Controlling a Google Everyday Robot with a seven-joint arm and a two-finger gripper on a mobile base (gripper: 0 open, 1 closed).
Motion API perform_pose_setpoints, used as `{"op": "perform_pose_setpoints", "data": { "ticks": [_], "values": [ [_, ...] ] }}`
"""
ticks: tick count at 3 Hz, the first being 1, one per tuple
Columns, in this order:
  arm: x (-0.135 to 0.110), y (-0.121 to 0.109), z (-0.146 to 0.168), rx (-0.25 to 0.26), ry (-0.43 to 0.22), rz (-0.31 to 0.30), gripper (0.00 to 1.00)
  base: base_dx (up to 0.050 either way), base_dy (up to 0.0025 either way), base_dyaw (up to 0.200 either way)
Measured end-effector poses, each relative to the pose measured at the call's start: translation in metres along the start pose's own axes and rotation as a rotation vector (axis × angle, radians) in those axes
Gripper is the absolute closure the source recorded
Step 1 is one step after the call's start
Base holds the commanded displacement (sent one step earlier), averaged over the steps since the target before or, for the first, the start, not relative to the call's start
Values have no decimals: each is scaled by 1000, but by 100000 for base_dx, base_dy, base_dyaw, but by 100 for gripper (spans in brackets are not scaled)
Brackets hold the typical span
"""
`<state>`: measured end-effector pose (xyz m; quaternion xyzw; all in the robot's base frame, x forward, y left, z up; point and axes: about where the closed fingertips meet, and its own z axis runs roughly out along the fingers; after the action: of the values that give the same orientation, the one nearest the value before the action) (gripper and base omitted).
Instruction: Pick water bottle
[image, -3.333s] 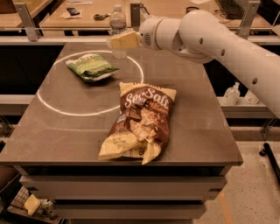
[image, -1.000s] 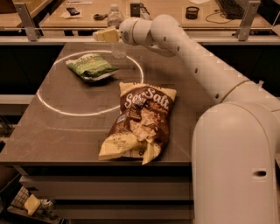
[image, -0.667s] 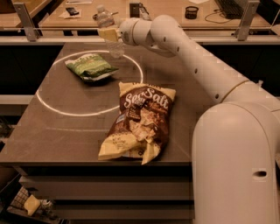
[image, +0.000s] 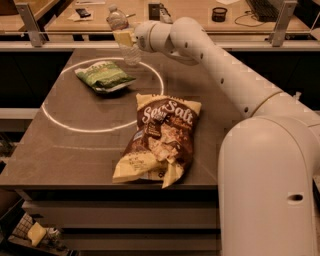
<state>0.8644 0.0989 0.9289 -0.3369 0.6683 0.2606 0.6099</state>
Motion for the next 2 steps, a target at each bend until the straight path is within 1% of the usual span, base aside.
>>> {"op": "perform_pose_setpoints", "data": {
  "ticks": [1,2],
  "values": [
    [1,2,2,-4,1,1,100,0,0,0],
    [-1,3,3,-5,-4,2,100,0,0,0]
  ]
}}
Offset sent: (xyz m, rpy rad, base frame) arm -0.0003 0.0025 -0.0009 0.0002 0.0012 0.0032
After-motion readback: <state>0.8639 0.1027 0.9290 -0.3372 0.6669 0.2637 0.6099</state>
